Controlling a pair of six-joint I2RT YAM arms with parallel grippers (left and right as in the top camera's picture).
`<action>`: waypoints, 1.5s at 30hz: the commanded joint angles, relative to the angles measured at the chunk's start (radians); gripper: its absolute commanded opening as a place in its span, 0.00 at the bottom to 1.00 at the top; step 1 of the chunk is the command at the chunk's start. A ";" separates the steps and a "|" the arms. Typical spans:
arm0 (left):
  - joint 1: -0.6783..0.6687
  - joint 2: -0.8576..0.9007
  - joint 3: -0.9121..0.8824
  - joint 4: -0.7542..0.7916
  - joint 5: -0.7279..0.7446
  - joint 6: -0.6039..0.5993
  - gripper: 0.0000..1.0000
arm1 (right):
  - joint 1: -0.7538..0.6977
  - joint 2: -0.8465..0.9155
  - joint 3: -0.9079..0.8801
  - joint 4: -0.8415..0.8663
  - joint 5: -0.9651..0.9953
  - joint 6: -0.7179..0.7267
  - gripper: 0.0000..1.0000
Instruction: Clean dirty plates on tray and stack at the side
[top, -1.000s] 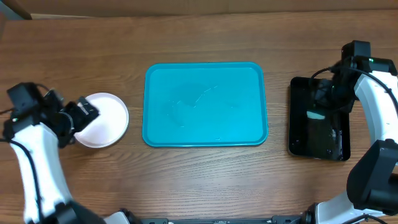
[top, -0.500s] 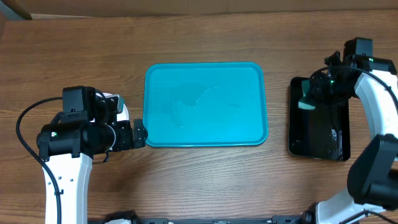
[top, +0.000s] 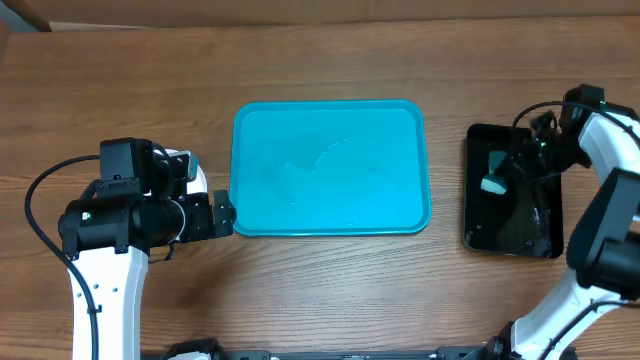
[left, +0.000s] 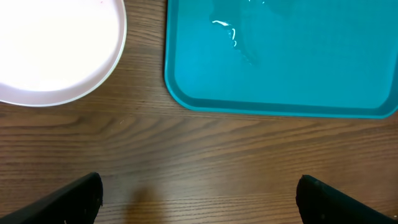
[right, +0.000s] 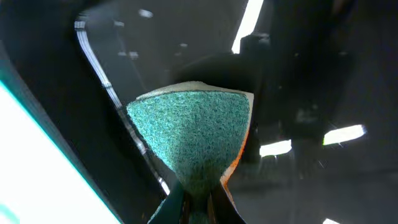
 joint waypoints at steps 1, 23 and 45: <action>-0.006 -0.021 0.006 0.005 -0.009 0.014 1.00 | -0.026 0.064 -0.001 0.009 -0.142 0.003 0.04; -0.006 -0.021 0.006 0.004 -0.009 0.013 1.00 | -0.212 0.138 0.089 -0.121 -0.471 -0.162 0.04; -0.006 -0.021 0.006 0.004 -0.009 -0.008 1.00 | -0.208 0.008 -0.229 0.272 -0.166 -0.057 0.04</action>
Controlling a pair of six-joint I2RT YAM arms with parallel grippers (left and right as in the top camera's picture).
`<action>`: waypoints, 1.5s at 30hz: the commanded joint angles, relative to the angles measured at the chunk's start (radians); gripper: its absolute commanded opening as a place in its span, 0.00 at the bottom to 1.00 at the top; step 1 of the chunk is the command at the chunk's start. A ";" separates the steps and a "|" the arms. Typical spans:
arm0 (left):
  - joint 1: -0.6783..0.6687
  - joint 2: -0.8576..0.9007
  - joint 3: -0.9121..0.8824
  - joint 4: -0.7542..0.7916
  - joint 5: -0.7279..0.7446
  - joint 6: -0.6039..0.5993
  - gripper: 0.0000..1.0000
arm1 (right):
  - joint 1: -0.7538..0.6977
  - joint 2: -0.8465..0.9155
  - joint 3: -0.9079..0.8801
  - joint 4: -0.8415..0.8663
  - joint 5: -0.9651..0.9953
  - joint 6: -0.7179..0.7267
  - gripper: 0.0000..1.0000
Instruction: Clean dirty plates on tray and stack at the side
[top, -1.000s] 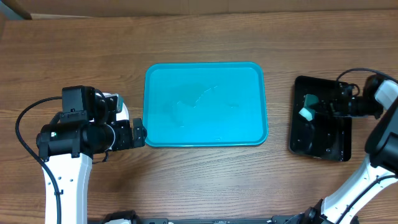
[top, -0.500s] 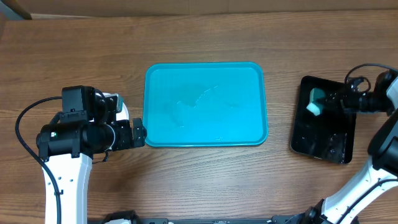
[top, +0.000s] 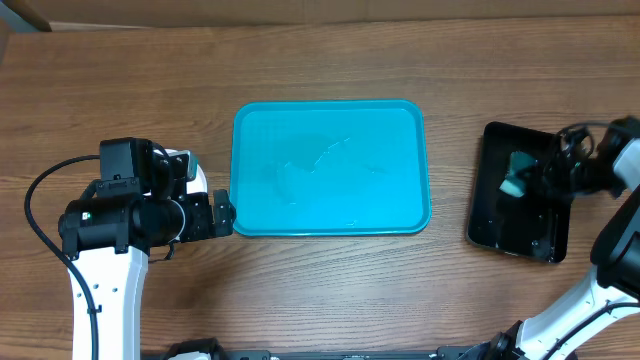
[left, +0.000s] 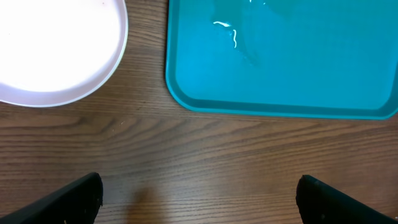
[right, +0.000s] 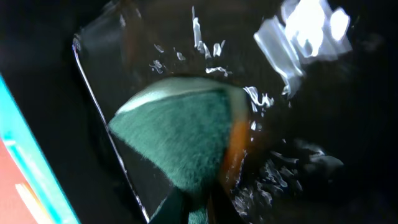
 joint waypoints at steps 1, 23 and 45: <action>-0.006 -0.021 0.006 0.002 -0.005 -0.007 1.00 | -0.008 -0.010 -0.110 0.066 0.035 0.081 0.04; -0.006 -0.021 0.006 0.005 -0.009 -0.006 1.00 | -0.016 -0.099 -0.005 -0.083 -0.155 -0.020 0.04; -0.006 -0.021 0.006 0.005 -0.009 -0.006 1.00 | 0.001 -0.140 -0.021 -0.058 -0.177 0.080 0.04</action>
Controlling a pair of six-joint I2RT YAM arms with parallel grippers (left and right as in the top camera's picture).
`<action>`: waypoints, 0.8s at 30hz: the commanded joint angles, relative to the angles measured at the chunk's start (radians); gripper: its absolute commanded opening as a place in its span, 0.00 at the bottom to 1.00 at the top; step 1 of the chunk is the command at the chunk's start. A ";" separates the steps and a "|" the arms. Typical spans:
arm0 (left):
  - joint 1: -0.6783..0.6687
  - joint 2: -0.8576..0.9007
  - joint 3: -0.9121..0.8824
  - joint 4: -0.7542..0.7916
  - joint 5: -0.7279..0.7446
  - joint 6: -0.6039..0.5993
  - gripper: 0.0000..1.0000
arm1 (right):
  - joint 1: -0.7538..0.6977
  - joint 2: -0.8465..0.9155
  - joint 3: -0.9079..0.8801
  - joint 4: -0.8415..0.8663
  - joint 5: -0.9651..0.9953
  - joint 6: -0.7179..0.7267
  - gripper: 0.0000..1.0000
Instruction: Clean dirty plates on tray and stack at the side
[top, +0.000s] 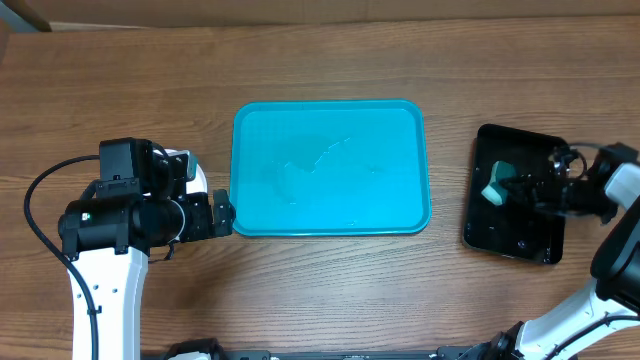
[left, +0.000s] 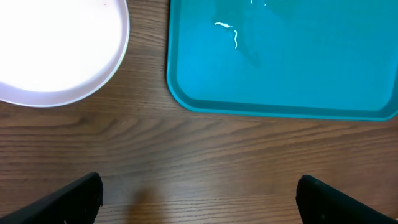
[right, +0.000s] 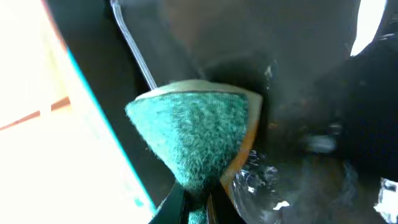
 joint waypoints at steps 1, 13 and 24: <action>-0.006 -0.018 0.006 0.004 -0.005 -0.003 1.00 | 0.020 -0.072 0.117 -0.058 0.083 -0.016 0.04; -0.006 -0.018 0.006 0.011 -0.005 -0.003 1.00 | 0.106 -0.170 0.175 -0.223 0.463 -0.014 0.04; -0.006 -0.018 0.006 0.011 -0.006 -0.003 1.00 | 0.291 -0.211 0.167 -0.261 0.869 0.109 0.04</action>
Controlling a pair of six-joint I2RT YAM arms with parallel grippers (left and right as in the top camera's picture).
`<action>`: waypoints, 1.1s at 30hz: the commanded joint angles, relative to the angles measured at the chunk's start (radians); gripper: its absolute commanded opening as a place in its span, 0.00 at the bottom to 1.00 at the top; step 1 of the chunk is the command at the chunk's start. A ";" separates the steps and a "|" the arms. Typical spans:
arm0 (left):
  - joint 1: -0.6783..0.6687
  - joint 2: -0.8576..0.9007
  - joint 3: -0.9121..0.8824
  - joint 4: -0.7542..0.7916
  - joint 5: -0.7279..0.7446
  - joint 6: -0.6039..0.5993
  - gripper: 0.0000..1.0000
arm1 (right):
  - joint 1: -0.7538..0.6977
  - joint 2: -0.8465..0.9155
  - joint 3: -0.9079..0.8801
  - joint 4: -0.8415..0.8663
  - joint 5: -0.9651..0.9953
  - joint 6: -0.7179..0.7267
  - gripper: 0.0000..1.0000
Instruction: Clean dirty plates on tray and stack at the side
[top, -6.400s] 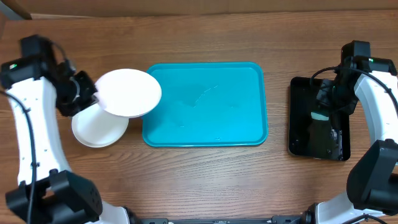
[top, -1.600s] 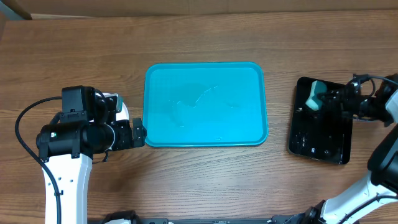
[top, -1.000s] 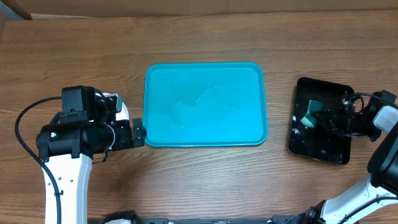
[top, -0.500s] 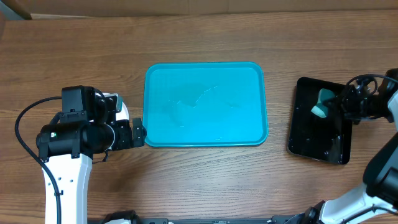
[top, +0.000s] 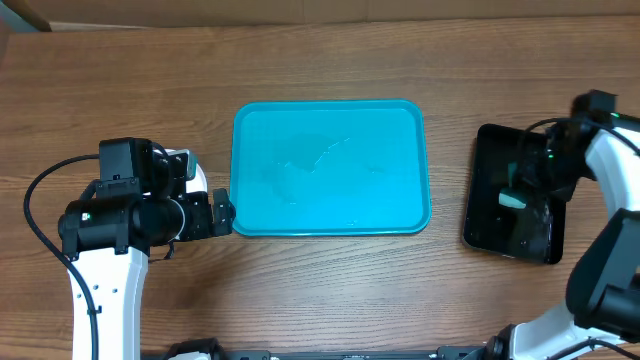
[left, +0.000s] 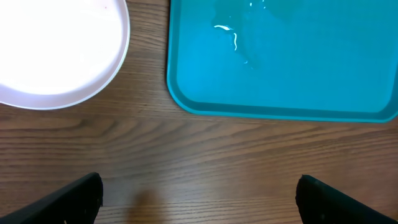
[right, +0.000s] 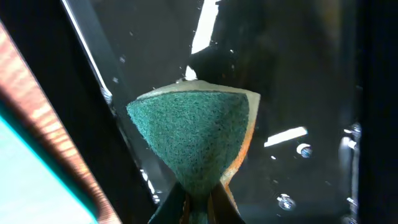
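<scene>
The teal tray (top: 330, 168) lies mid-table with no plate on it, only wet streaks (left: 227, 34). A white plate (left: 56, 53) rests on the table left of the tray, mostly hidden under my left arm in the overhead view. My left gripper (left: 199, 199) hovers open over bare wood near the tray's corner. My right gripper (right: 199, 205) is shut on a green-and-orange sponge (right: 193, 134), held over the black water basin (top: 513, 190) at the right; the sponge (top: 512, 197) shows as a small teal patch there.
The black basin (right: 298, 74) holds water with bright reflections and droplets. A strip of wooden table (right: 37, 124) and the tray's edge show at the left of the right wrist view. A cardboard edge (top: 25, 15) sits at the far left corner.
My right gripper with the sponge has shifted within the basin, slightly right and toward the near side, and the arm now reaches in from the far side. The left arm, plate and tray are unchanged.
Throughout, my left gripper stayed open beside the tray's left edge with the white plate next to it. My right gripper kept the sponge pinched over the black basin, at a different spot and angle each time, and the basin itself shifted a little on the table.
</scene>
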 joint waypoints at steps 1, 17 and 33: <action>-0.006 -0.018 0.006 0.004 -0.006 -0.003 1.00 | 0.036 -0.034 0.003 0.000 0.197 0.087 0.04; -0.006 -0.018 0.006 0.003 -0.005 -0.003 1.00 | 0.050 -0.027 -0.037 0.006 0.154 0.109 0.13; -0.006 -0.018 0.006 0.004 -0.005 -0.003 1.00 | 0.050 -0.027 -0.037 -0.025 0.127 0.109 0.38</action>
